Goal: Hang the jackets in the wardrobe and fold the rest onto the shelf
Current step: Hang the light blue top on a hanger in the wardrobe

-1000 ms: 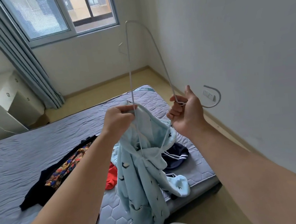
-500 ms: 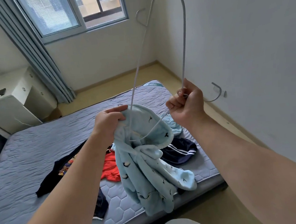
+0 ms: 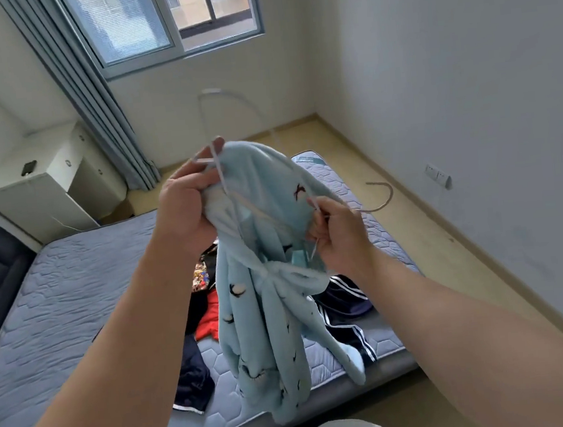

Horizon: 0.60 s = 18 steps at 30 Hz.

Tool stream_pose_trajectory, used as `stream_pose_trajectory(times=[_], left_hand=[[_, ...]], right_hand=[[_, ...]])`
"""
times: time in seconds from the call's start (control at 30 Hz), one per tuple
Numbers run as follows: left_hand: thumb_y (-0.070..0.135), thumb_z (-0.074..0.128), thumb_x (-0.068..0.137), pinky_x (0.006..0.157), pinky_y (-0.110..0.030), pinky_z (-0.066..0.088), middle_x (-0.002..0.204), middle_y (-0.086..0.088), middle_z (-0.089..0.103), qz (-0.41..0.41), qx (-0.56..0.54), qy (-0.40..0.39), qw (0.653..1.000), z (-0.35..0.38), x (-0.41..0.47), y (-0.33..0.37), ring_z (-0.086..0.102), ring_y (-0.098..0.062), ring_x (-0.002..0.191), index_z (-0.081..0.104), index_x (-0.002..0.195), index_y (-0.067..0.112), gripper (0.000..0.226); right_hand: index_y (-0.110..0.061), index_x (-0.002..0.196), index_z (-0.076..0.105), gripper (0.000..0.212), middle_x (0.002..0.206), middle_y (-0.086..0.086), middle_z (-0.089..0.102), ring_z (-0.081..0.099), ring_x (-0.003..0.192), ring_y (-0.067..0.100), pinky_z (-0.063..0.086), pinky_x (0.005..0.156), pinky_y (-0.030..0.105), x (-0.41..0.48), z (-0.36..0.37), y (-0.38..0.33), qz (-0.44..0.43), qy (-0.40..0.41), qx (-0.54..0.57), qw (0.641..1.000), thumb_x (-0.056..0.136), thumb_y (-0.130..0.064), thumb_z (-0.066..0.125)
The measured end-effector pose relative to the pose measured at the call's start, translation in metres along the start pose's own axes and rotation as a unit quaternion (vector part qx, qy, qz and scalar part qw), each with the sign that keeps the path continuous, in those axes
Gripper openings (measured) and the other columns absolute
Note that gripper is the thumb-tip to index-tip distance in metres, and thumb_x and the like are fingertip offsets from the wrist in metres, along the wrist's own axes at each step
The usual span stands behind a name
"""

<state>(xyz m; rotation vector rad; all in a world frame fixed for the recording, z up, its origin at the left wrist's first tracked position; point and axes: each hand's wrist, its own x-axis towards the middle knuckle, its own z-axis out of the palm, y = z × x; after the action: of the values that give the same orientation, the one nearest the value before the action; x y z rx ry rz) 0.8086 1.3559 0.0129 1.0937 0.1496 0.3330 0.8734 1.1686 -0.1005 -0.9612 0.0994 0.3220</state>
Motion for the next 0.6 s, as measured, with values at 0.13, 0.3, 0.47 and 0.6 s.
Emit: stream_pose_trajectory(times=[0.13,0.3,0.47,0.6], left_hand=[[-0.006,0.044,0.094,0.081,-0.034,0.06,0.102,-0.009,0.076,0.028,-0.052,0.033,0.998,-0.022,0.015,0.009,0.074,-0.022,0.091,0.082,0.096,0.018,0.046],[-0.015,0.043,0.073,0.065,-0.028,0.048,0.082,-0.002,0.071,0.141,0.172,0.224,0.949,-0.052,0.033,-0.02,0.059,-0.014,0.069,0.082,0.093,0.021,0.057],[-0.007,0.039,0.069,0.056,-0.002,0.037,0.107,0.012,0.074,0.185,0.432,0.265,0.842,-0.072,0.035,-0.045,0.06,0.005,0.071,0.08,0.109,0.022,0.064],[-0.011,0.043,0.078,0.057,0.0,0.039,0.11,0.009,0.072,0.188,0.477,0.241,0.824,-0.07,0.036,-0.055,0.06,0.005,0.079,0.077,0.116,0.019,0.06]], right_hand=[[-0.016,0.045,0.058,0.029,0.048,0.004,0.046,0.037,0.045,0.017,0.033,0.052,0.032,0.003,-0.011,0.004,-0.018,0.016,-0.168,0.986,0.068,-0.028,0.07],[-0.019,0.044,0.063,0.044,0.05,0.0,0.057,0.052,0.052,0.018,0.046,0.062,0.035,0.012,-0.01,-0.006,-0.061,0.035,-0.362,0.929,0.079,-0.043,0.068],[-0.023,0.044,0.063,0.049,0.044,-0.006,0.054,0.051,0.045,0.013,0.045,0.056,0.03,0.015,-0.023,-0.012,-0.078,0.042,-0.445,0.891,0.085,-0.05,0.065],[-0.023,0.045,0.064,0.049,0.043,-0.007,0.053,0.05,0.048,0.013,0.043,0.06,0.034,0.019,-0.027,-0.02,-0.105,0.059,-0.459,0.88,0.086,-0.05,0.065]])
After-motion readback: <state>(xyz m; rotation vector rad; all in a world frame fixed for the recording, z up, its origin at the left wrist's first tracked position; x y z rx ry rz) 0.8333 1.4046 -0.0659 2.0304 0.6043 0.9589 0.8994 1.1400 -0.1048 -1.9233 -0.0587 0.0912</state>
